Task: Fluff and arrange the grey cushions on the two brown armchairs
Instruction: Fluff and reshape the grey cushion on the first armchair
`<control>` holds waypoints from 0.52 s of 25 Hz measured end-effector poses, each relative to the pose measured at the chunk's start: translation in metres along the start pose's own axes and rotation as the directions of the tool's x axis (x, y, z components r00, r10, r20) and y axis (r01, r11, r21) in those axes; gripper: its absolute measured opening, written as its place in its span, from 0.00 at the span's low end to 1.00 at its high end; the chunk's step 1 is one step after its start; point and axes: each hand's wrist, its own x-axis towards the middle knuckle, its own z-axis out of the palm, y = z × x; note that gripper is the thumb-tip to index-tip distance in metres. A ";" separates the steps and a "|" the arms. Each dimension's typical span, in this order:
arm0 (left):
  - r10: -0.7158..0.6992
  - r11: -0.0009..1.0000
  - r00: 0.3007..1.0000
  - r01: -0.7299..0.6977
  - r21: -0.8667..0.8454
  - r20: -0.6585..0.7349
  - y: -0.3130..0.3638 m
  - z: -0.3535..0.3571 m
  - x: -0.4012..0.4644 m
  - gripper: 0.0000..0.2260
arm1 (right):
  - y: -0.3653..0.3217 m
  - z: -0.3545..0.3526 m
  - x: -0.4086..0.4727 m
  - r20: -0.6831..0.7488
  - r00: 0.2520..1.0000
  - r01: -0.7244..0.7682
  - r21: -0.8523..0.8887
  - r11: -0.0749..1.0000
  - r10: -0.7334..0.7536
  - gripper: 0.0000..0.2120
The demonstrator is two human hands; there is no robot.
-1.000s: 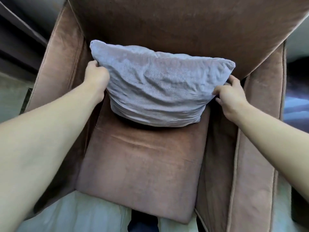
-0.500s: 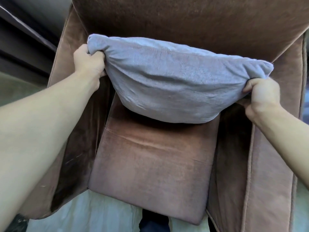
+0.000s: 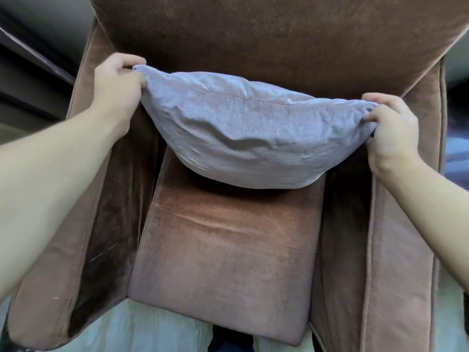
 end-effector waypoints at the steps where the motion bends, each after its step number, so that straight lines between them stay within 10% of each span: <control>1: 0.028 1.000 1.000 -0.028 0.006 0.005 -0.001 -0.004 0.001 0.13 | -0.001 -0.005 0.000 0.019 1.000 0.006 0.021 1.000 -0.007 0.14; 13: 0.191 0.975 0.956 -0.211 -0.068 -0.224 -0.013 -0.013 -0.011 0.10 | -0.003 -0.014 -0.028 -0.007 0.943 0.323 -0.215 0.922 -0.332 0.09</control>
